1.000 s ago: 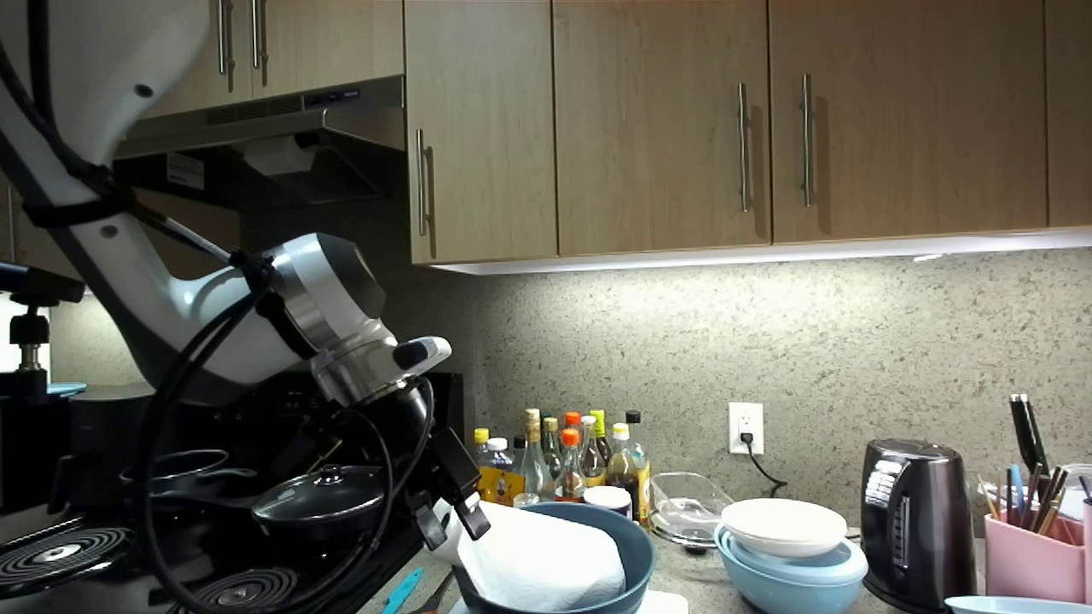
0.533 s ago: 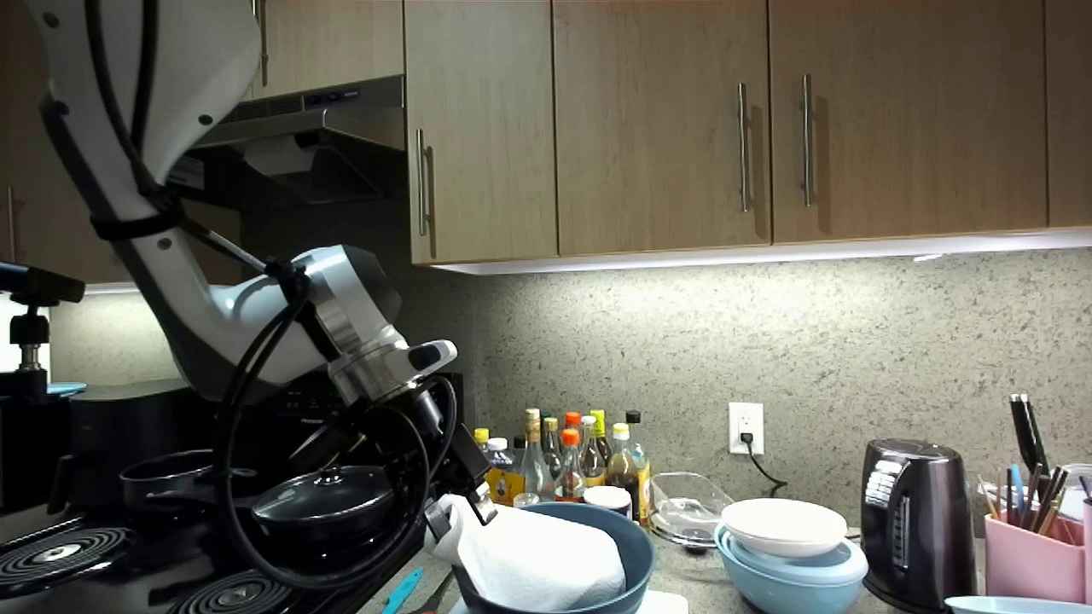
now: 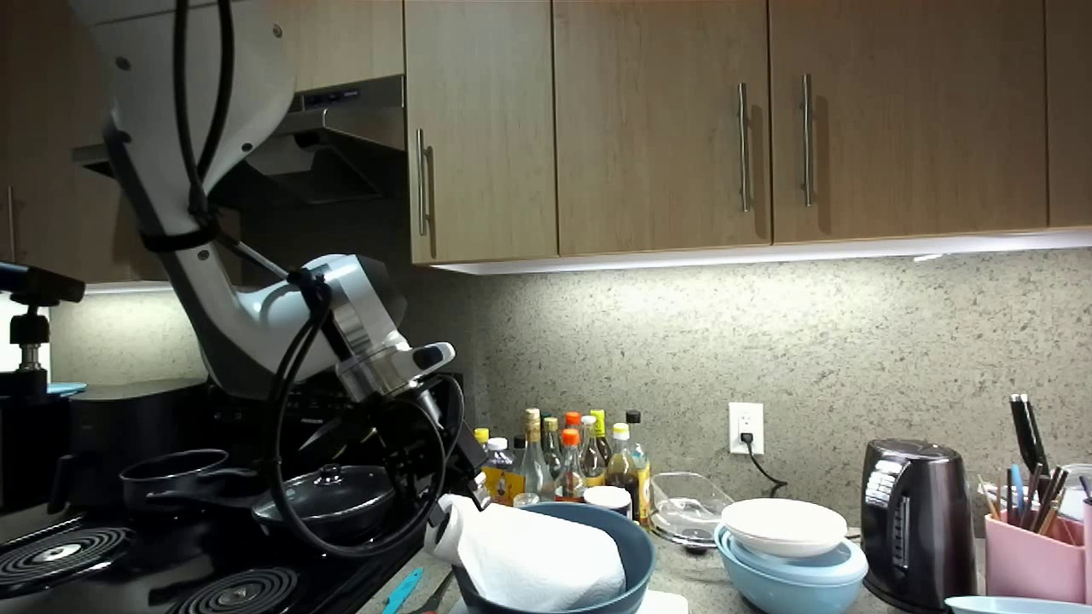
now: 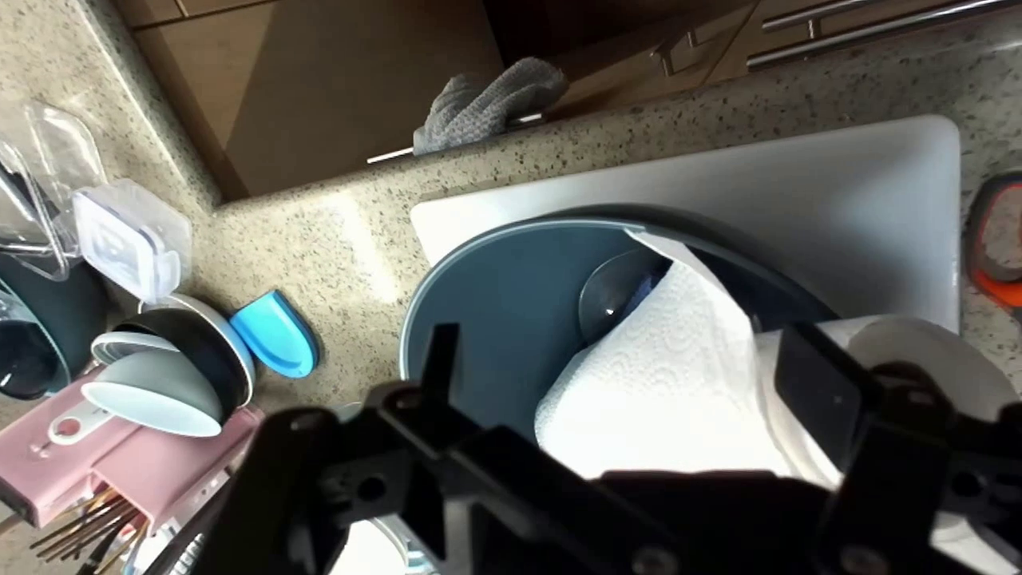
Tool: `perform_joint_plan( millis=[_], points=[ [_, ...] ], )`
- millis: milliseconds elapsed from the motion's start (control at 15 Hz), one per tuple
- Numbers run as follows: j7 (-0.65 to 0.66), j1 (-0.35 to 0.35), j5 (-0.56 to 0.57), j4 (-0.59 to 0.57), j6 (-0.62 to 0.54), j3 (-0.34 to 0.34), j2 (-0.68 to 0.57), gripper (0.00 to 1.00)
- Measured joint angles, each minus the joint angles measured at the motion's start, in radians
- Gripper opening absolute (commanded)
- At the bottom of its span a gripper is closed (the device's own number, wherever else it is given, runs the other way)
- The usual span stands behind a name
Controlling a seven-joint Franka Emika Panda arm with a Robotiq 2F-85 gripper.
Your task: Pick up the kitchen paper from the bowl and put it on the counter
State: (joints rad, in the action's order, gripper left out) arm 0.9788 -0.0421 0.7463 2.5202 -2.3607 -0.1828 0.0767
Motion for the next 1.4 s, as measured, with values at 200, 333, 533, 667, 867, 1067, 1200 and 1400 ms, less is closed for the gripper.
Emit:
perform_joint_plan(
  millis=[200,333,533,667,867,1067,1200,1400],
  points=[
    [-0.001,-0.013,0.0,-0.034,0.0,0.006,-0.045,1.0],
    [-0.001,-0.017,0.0,-0.052,0.0,0.015,-0.077,1.0],
    [-0.001,-0.017,0.0,-0.071,0.0,0.035,-0.122,1.0],
    [-0.001,-0.019,0.0,-0.083,0.0,0.047,-0.147,1.0],
    [-0.001,-0.036,0.01,-0.101,0.003,0.056,-0.161,1.0],
    [-0.001,-0.064,0.039,-0.113,0.011,0.056,-0.148,1.0],
    [0.0,-0.081,0.059,-0.113,0.019,0.056,-0.127,1.0],
    [0.0,-0.092,0.061,-0.112,0.038,0.055,-0.103,1.0]
  ],
)
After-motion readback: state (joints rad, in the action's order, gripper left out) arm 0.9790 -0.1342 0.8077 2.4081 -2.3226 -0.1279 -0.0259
